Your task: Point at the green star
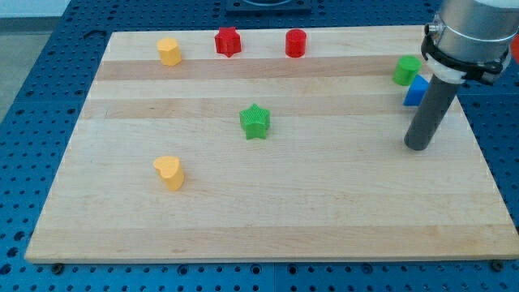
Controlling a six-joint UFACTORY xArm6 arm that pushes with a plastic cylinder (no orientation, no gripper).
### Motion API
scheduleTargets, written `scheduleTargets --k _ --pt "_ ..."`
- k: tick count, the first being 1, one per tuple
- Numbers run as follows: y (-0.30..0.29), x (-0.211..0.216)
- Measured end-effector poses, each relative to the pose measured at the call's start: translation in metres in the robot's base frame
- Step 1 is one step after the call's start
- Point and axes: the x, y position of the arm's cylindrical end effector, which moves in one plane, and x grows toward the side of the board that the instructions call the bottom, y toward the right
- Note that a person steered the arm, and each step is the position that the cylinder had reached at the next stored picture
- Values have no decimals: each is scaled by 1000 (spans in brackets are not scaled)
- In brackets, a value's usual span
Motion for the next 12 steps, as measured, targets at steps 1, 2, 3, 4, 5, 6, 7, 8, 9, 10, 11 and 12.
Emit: scheduleTargets --k 1,2,3,4,5,6,7,8,9,10,11,12 --pt "-5 0" --pt "-20 0" --pt "-33 0" --pt "-51 0" --pt "-57 0" --pt "-64 -8" --pt "-74 -19" --pt "-79 -27" --pt "-90 -31" --pt "-98 -31" --pt "-112 -31" --pt "-115 -31"
